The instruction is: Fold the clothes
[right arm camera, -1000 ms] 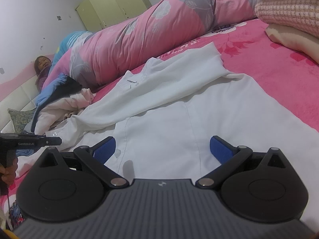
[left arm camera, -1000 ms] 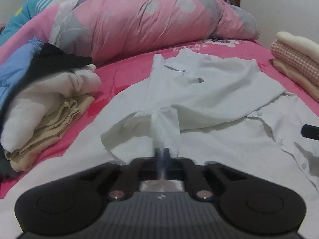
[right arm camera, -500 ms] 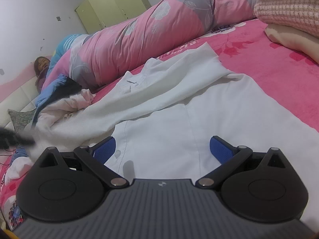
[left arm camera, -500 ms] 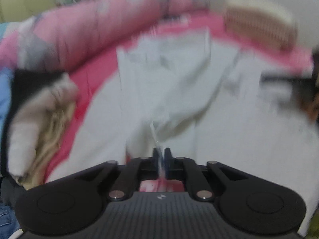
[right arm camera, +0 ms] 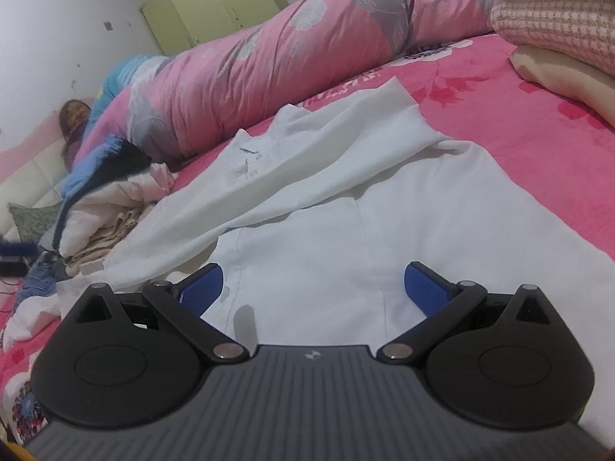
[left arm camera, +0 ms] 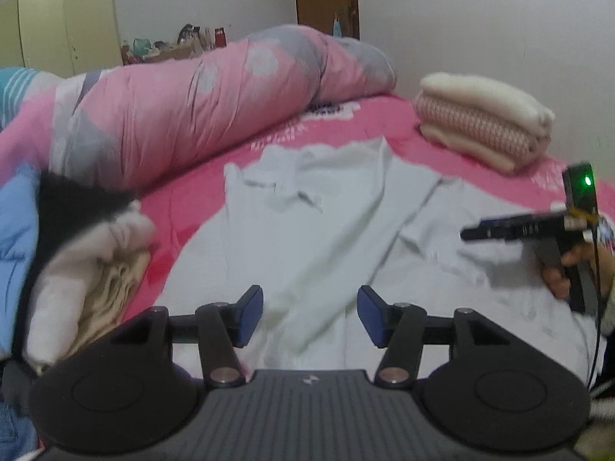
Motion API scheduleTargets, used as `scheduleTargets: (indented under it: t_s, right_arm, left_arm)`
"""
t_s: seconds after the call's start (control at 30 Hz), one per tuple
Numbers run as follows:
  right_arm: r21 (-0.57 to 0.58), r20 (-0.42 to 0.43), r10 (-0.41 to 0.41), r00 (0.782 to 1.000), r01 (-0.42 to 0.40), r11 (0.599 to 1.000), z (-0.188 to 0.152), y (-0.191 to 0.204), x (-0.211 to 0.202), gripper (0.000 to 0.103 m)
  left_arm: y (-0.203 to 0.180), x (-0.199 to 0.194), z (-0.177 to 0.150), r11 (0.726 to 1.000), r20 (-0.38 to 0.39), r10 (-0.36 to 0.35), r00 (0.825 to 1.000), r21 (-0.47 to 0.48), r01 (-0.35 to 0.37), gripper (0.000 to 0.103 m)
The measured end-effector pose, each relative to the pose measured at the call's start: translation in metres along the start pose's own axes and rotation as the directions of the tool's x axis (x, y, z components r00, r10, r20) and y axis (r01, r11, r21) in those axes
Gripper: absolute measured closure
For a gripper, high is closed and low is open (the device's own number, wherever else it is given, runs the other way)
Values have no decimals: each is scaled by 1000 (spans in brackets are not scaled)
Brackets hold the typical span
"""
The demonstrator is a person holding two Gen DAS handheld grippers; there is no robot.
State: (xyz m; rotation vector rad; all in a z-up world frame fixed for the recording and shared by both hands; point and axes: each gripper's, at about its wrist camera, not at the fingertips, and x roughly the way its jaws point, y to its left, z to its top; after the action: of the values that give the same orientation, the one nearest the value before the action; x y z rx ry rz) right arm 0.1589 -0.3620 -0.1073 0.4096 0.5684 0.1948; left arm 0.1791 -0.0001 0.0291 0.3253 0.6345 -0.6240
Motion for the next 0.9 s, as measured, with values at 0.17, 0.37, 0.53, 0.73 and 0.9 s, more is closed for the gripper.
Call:
scheduleTargets:
  t_s: [0.17,0.37,0.53,0.73,0.9]
  right_arm:
    - [-21,0,-18,1000,18,1000,26,7,-33,2]
    - [-270,17,-83,996,84,959,83,3,-28,26]
    - [-303,-84,-66,994,37,952,109,-23,49,60]
    - [-274,-164,-70,984,23,961,91,-60,97,60]
    - [-355,-139,-85,987,31,935,81,-53,96,57]
  left_arm:
    - [-3,38,43,1000,-13,14,1000,-14,-14,44]
    - [-25,114,90,1000,-69,-6,998,-3,6,44]
    - [-55,179,125,999,-114,-38,993,9,39,44]
    - [-90,258,166,997,-167,-76,983,22,80,37]
    - [-116,325,201,990,-226,-138,964,-44,131,27]
